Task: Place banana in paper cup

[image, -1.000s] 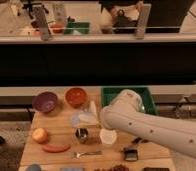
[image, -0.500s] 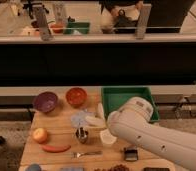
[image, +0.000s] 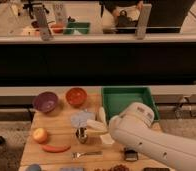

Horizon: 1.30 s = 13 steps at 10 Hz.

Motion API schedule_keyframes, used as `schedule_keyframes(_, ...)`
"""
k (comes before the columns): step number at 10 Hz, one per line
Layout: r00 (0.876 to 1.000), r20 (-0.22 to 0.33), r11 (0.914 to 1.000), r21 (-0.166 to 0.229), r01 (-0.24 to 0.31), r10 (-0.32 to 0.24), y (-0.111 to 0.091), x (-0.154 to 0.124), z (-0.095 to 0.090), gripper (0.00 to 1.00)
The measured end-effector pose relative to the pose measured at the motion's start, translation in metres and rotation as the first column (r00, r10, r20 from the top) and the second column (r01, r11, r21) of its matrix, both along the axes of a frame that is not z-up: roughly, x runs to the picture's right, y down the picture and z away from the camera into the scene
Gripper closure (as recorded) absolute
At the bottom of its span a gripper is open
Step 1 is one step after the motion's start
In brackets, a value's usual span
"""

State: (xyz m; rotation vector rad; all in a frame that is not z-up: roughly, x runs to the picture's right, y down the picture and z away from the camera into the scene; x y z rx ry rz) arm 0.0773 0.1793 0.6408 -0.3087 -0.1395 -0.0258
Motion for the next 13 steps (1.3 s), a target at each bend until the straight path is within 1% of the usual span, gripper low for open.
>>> schedule_keyframes(3, 1.0, -0.012, 0.9999, -0.003, -0.011, 0.011, 0.002, 0.006, 0.002, 1.0)
schedule_keyframes(4, 1.0, -0.012, 1.0, -0.003, -0.009, 0.009, 0.003, 0.007, 0.003, 0.98)
schedule_keyframes(5, 1.0, -0.006, 0.9999, 0.008, 0.011, -0.011, 0.004, 0.007, 0.001, 0.92)
schedule_keyframes(6, 0.999, 0.003, 0.9986, 0.019, 0.048, -0.048, 0.003, 0.004, -0.002, 0.82)
schedule_keyframes(7, 0.998, 0.008, 0.9977, 0.024, 0.064, -0.064, 0.003, 0.001, -0.003, 0.71)
schedule_keyframes(8, 0.998, 0.005, 0.9982, 0.023, 0.056, -0.056, 0.004, 0.002, -0.003, 0.6)
schedule_keyframes(10, 0.999, -0.003, 0.9991, 0.019, 0.038, -0.038, 0.003, 0.001, -0.002, 0.41)
schedule_keyframes(11, 0.999, -0.007, 0.9993, 0.015, 0.033, -0.033, 0.003, 0.002, -0.001, 0.36)
schedule_keyframes(12, 1.0, -0.021, 1.0, 0.0, 0.007, -0.007, 0.002, 0.008, 0.007, 0.2)
schedule_keyframes(13, 1.0, -0.03, 1.0, -0.005, -0.005, 0.005, 0.001, 0.011, 0.01, 0.2)
